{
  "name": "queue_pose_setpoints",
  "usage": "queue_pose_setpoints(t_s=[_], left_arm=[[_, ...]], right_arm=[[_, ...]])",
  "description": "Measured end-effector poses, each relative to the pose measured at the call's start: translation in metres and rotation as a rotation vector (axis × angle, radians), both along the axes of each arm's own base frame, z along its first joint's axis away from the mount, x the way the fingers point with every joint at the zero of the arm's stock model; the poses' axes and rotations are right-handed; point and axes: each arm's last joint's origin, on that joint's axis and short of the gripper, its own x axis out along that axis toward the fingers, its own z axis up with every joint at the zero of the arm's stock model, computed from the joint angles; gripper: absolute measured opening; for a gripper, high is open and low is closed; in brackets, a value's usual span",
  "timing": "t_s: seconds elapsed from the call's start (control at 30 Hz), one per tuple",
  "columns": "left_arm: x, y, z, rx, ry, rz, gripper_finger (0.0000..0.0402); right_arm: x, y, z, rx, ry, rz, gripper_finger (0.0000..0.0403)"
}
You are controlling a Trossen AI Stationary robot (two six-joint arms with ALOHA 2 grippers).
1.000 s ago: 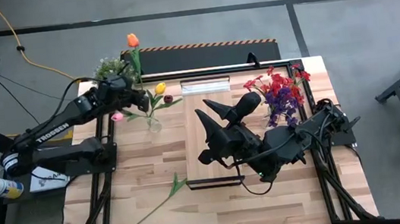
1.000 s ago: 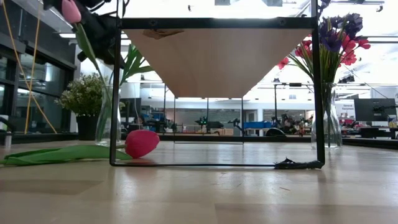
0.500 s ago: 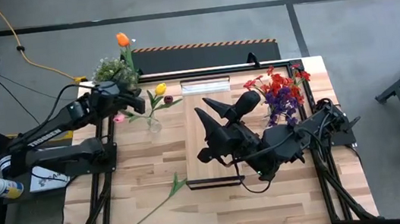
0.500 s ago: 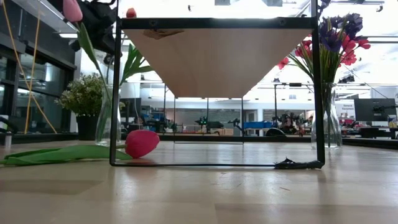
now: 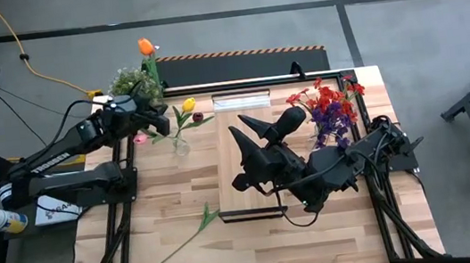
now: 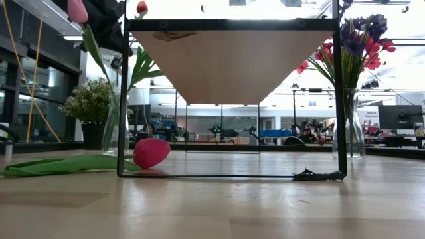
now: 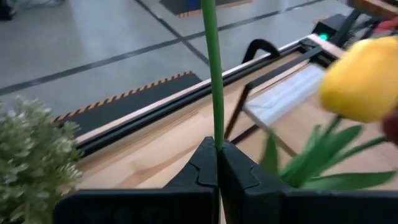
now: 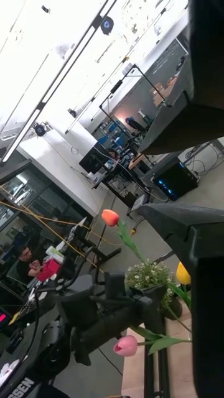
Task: Pick and place flowers into a vace then onto a shelf
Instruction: Put the orange tulip into the left transparent vase
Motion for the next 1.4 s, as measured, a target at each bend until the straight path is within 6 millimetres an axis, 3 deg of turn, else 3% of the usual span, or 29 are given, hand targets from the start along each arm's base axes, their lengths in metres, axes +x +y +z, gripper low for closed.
queue_pose_setpoints(t_s=[0.37, 0.5, 1.0, 1.4], left_arm=[[0.009, -0.019, -0.001, 0.114, 0.075, -0.011, 0.0031], [0.014, -0.023, -0.013, 0.129, 0.072, -0.025, 0.0031], [0.016, -0.022, -0.04, 0.122, 0.116, -0.01, 0.0031], [0.016, -0.023, -0.042, 0.102, 0.128, -0.041, 0.0071]], right_arm=[[0.002, -0.004, 0.0, -0.002, -0.001, -0.004, 0.0129], [0.002, -0.004, 0.0, -0.001, -0.002, -0.005, 0.0129], [0.002, -0.004, 0.0, 0.006, -0.011, 0.003, 0.0129], [0.003, -0.004, 0.0, 0.0, -0.013, 0.021, 0.0129]])
